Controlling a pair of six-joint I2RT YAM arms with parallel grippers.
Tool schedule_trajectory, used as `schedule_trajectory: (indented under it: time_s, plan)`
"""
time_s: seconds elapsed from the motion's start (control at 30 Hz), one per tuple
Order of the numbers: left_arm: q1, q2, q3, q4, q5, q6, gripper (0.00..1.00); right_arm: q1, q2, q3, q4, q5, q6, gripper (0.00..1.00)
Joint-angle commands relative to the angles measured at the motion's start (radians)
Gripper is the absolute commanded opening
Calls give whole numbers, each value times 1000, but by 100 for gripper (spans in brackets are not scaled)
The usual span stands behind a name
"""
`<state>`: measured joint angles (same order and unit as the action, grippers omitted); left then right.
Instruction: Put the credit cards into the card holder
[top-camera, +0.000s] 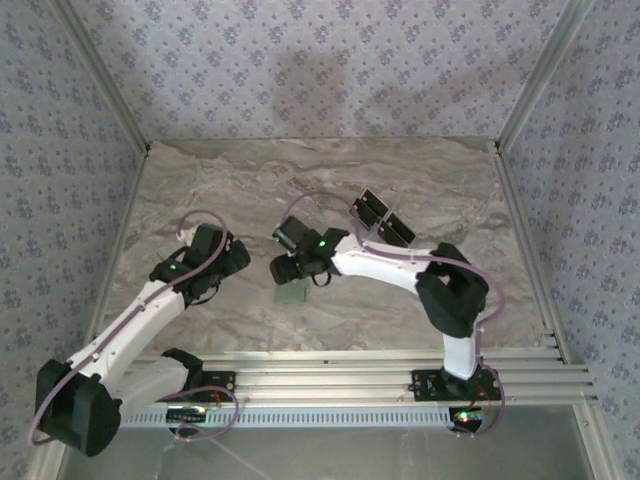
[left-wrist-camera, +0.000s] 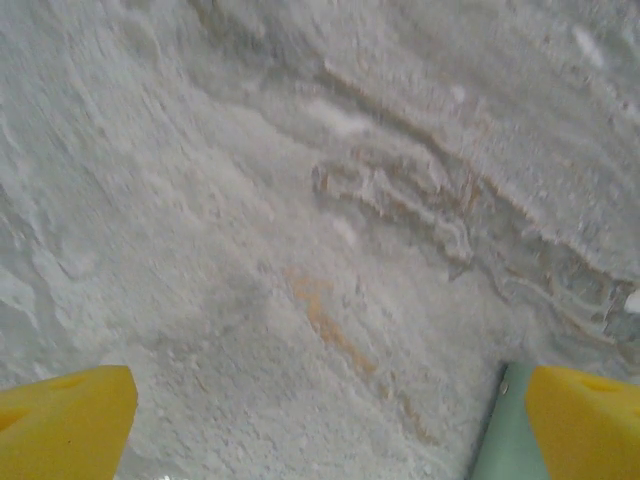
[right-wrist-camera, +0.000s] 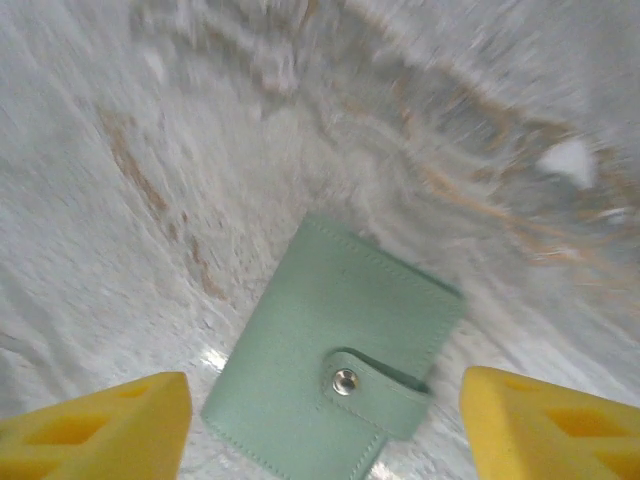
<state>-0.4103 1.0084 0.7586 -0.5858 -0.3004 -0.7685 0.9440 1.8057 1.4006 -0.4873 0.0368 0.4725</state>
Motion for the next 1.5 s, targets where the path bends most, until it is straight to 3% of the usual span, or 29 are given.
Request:
schedule_trajectory:
  time_s: [0.0,0.07,0.1,0.23,0.47,0.63,0.83,1.13,1.47]
  plan:
    - [36,-13,75,-23,-8,145,100,-69,-152,37,-81,-5,-35,81]
    - [60,-11,98,5,-19,202,100,-126,-232,29,-105,-2,-50,89]
    - [75,-10,108,25,-20,230,100,-160,-277,23,-109,3,-58,100]
    - [122,-3,117,135,-35,324,100,-311,-442,-26,-142,55,-88,100]
    - [164,-15,-28,474,-183,530,100,-727,-637,-199,-43,63,-73,100]
    - [296,-28,-160,638,-106,571,100,-925,-683,-426,157,113,-133,100]
    - [423,-18,-309,824,21,625,100,-1012,-637,-597,351,139,-224,100]
    - [426,210,-403,1185,111,675,100,-1031,-553,-764,633,76,-305,100]
    - [426,430,-398,1411,243,734,100,-1030,-437,-971,1078,-3,-402,100]
